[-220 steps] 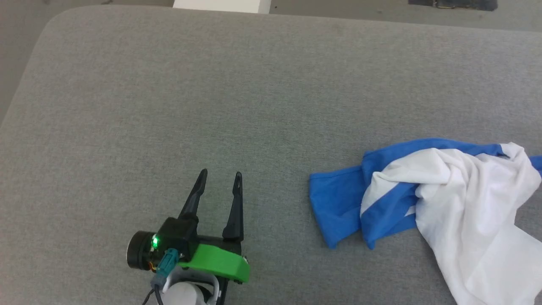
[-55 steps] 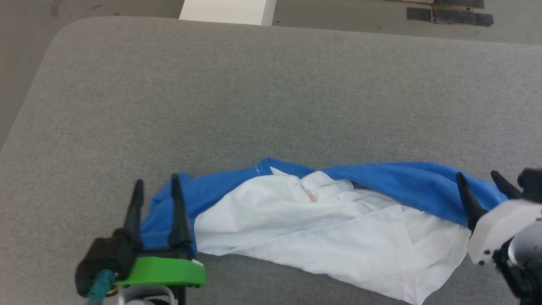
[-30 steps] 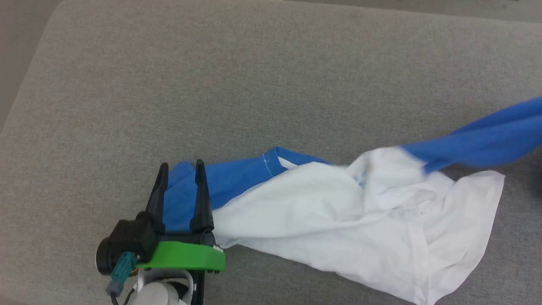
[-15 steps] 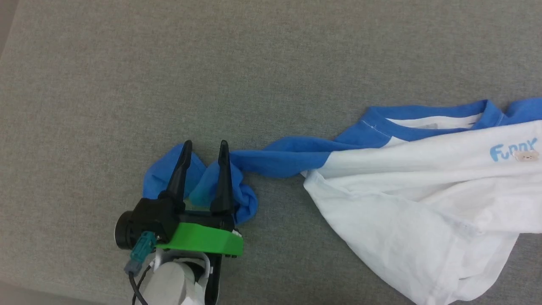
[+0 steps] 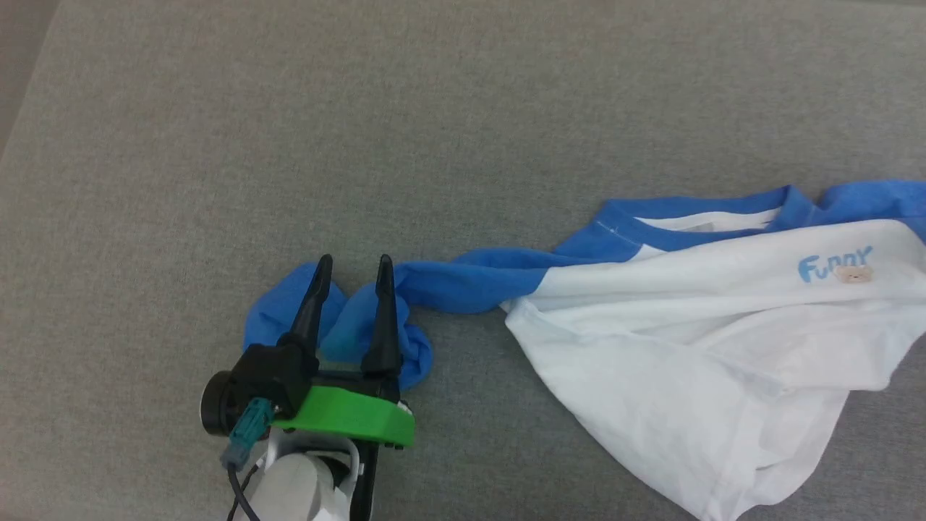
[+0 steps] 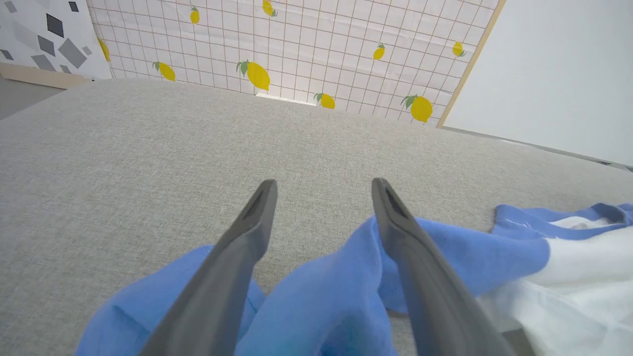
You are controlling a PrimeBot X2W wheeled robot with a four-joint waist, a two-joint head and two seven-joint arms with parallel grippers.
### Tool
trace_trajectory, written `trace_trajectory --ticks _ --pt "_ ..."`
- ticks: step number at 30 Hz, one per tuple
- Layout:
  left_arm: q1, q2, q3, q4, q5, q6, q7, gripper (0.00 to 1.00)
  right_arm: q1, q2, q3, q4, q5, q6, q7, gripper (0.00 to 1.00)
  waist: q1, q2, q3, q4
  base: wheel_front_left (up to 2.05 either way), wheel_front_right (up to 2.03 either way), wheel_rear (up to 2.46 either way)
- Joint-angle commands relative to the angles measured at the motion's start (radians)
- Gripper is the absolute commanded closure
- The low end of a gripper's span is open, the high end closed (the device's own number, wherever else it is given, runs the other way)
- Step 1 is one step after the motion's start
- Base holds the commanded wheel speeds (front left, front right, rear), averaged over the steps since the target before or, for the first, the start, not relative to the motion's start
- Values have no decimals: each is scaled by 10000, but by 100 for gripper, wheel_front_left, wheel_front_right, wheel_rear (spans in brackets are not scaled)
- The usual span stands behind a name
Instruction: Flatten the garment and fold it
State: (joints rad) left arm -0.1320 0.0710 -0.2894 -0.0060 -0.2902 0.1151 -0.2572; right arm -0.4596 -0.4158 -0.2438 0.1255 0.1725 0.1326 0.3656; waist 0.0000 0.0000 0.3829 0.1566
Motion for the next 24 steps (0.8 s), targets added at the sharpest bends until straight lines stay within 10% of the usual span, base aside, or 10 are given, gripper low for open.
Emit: trace_trajectory --ticks 1,12,23,24 --pt "129 85 45 39 -11 -43 -45 0 585 115 413 -703 503 -19 409 0 0 0 -641 -376 0 0 0" --pt "538 163 62 -103 -177 -22 -42 0 4638 223 2239 -5412 2126 -19 3875 0 0 0 -980 -293 0 0 0" --pt "391 102 -1 -94 -241 -20 -44 0 5043 -400 4533 -3750 1601 -19 4122 0 0 0 -760 189 0 0 0" --pt "361 95 -10 -89 -242 -17 -44 0 4875 -464 4738 -3510 1521 -19 4045 44 0 0 -748 222 0 0 0"
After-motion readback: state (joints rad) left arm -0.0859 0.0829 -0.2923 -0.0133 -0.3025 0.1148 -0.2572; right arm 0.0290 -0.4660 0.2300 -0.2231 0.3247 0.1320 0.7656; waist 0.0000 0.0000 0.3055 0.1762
